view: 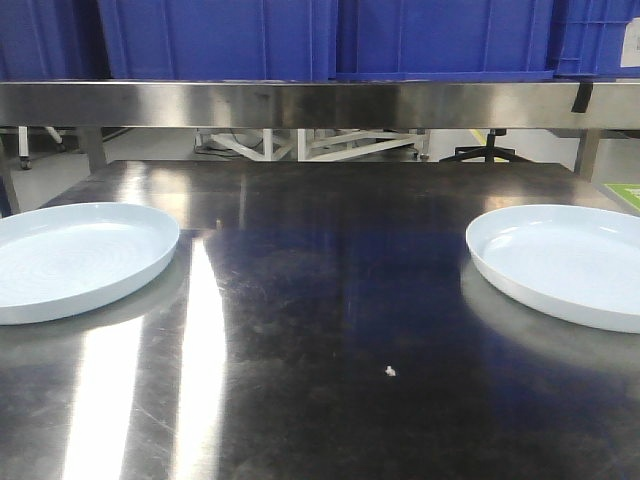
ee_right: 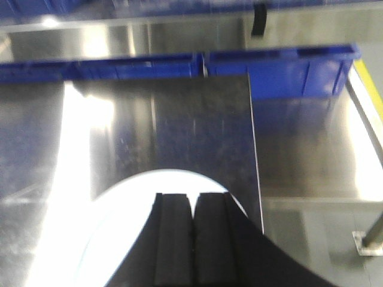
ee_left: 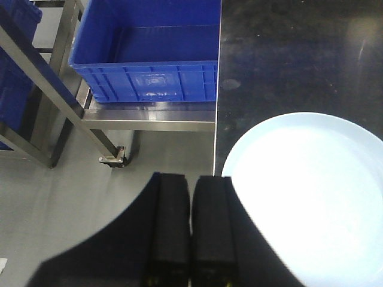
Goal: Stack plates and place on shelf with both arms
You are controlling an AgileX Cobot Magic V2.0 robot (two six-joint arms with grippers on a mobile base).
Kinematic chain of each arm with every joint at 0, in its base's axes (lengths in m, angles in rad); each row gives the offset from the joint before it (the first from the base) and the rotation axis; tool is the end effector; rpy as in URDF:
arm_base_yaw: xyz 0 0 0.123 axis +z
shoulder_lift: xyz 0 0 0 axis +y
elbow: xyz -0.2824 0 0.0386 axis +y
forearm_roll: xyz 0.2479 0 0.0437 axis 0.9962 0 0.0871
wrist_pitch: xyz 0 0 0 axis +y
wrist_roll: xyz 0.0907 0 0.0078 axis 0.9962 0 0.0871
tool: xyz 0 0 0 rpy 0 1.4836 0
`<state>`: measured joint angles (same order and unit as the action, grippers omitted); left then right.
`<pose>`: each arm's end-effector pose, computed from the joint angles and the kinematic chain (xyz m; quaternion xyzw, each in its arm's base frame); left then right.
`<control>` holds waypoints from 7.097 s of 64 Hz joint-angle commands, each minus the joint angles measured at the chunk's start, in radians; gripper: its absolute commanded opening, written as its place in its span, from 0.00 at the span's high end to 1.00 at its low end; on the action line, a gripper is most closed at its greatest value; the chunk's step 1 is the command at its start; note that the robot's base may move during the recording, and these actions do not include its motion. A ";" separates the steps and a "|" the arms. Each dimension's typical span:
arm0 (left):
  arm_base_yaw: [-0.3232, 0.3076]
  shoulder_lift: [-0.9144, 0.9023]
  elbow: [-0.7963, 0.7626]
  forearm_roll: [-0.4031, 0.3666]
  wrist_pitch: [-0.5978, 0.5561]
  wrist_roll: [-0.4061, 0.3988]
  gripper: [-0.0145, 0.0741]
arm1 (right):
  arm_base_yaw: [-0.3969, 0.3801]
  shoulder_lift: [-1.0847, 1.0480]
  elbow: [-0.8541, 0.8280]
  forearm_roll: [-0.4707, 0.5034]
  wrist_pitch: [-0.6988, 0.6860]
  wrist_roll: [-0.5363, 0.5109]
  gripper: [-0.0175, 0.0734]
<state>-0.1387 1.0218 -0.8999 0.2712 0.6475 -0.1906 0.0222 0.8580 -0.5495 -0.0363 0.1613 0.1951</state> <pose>0.2076 -0.0141 0.3418 0.0391 0.8959 0.0485 0.4398 0.1784 0.0034 0.2942 0.0584 0.8266 0.0483 0.5577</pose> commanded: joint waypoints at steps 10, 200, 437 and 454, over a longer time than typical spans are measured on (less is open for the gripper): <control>-0.007 -0.010 -0.038 0.005 -0.062 -0.004 0.74 | -0.001 0.028 -0.036 -0.012 -0.097 0.000 0.75; 0.045 0.561 -0.186 -0.210 -0.155 -0.004 0.72 | -0.003 0.159 -0.039 0.027 0.006 0.039 0.26; -0.048 -0.405 0.411 -0.192 -0.228 -0.016 0.73 | -0.003 0.159 -0.039 0.026 0.094 0.038 0.34; -0.048 -0.405 0.411 -0.192 -0.228 -0.016 0.73 | -0.003 0.159 -0.039 0.026 0.112 0.038 0.28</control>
<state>-0.1888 0.6192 -0.4595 0.0768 0.4958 -0.1974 0.0222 1.0236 -0.5530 -0.0068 0.3239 0.2306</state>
